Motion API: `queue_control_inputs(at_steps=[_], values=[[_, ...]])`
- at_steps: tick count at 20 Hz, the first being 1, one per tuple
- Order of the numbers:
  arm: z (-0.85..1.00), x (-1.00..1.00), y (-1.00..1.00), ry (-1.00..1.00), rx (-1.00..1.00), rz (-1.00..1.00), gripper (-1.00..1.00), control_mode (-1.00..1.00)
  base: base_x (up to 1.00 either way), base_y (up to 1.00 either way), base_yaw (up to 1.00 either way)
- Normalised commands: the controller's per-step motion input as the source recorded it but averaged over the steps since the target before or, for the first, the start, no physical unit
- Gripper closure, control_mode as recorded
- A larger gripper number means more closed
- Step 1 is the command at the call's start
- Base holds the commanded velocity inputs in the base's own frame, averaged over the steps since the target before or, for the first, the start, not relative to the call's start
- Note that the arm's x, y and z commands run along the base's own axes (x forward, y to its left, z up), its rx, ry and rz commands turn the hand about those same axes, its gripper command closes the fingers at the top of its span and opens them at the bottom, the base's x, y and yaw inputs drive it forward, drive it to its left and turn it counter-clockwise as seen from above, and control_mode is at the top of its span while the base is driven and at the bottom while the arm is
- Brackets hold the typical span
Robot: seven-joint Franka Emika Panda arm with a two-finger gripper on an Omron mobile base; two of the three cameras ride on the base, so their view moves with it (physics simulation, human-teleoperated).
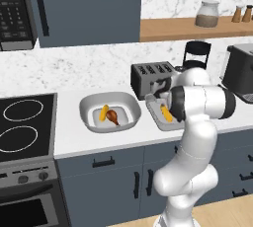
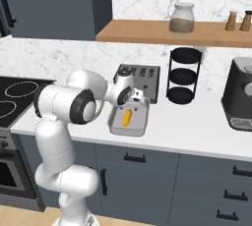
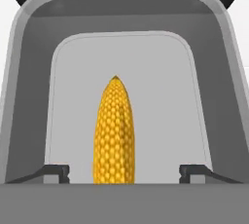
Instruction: Place one corn and one chicken drumstick in each tupperware on the nearby counter, to pack two identical lunches.
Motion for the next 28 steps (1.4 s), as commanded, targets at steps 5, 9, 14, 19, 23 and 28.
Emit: queue_control_inputs(at_steps=[5,9,14,19,23,28], values=[[0.07,0.06,-0.23,-0.02,0.02,0.01,-1.00,-1.00,0.00,0.00,0.00],[0.53,-0.25,0.04,-0.02,0.00,0.14,-1.00,-1.00,0.00,0.00,0.00],[0.54,-0.45,0.58,0.02,0.12,0.08,-1.00,-1.00,0.00,0.00,0.00],[0.37,-0.81,0.47,0.00,0.04,0.00,-1.00,-1.00,0.00,0.00,0.00],[0.17,-1.00,0.67,0.00,0.00,-0.02,-1.00,-1.00,0.00,0.00,0.00],[0.58,-0.91,0.38,0.00,0.04,-0.10,-1.00,-1.00,0.00,0.00,0.00]])
